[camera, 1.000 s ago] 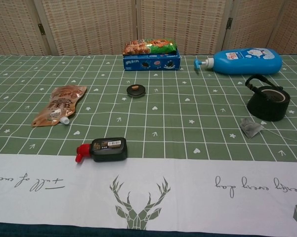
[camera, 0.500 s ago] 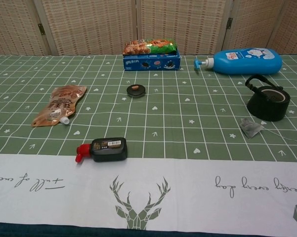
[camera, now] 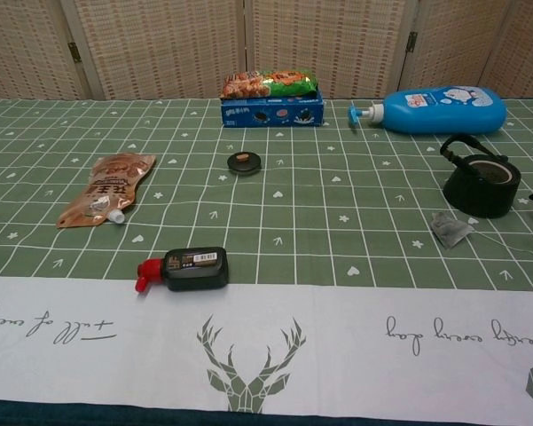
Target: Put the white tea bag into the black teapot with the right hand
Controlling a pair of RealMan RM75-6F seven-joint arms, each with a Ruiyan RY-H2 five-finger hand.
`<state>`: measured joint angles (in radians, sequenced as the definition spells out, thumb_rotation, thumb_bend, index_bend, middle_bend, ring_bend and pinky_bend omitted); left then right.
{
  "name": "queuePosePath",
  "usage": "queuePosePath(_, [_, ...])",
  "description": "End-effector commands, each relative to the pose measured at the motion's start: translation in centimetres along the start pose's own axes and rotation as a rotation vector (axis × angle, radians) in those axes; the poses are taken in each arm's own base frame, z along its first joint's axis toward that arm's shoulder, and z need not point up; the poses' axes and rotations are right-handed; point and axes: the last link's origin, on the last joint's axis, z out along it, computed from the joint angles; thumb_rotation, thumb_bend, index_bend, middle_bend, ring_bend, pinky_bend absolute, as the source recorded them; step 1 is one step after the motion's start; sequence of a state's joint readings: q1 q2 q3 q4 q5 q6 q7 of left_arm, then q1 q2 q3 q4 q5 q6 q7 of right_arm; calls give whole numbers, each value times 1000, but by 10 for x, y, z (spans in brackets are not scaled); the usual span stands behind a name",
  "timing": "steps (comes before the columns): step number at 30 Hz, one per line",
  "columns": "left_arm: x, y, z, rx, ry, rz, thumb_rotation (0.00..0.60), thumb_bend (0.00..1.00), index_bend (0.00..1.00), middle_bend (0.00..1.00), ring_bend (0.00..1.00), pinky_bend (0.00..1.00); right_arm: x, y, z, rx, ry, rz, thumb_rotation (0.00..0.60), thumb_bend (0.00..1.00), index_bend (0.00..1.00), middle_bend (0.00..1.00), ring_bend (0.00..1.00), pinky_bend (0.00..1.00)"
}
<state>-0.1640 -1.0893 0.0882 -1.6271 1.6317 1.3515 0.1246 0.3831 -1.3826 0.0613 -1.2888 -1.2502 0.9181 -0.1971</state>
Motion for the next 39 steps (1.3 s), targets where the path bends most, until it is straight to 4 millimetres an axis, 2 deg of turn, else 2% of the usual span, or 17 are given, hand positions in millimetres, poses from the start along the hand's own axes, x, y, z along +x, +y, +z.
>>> queuePosePath(1, [0, 0, 0, 0, 0, -1, 600, 194, 8, 124, 150, 64, -1, -1, 1, 3, -4, 1, 600, 291, 503, 0, 0, 0])
queuePosePath(12, [0, 0, 0, -1, 1, 1, 600, 194, 5, 124, 149, 63, -2, -4, 3, 12, -9, -1, 600, 307, 560, 0, 0, 0])
queuePosePath(30, [-1, 1, 0, 0, 0, 5, 600, 193, 0, 124, 149, 63, 8, -2, -2, 23, 44, 30, 600, 309, 601, 0, 5, 0])
queuePosePath(36, [-1, 1, 0, 2, -1, 8, 600, 193, 0, 124, 149, 63, 24, -1, -9, 37, 103, 61, 600, 310, 604, 0, 8, 0])
queuePosePath(39, [-1, 1, 1, 3, -3, 9, 600, 194, 0, 124, 149, 63, 43, -3, -14, 52, 162, 75, 600, 310, 605, 0, 20, 0])
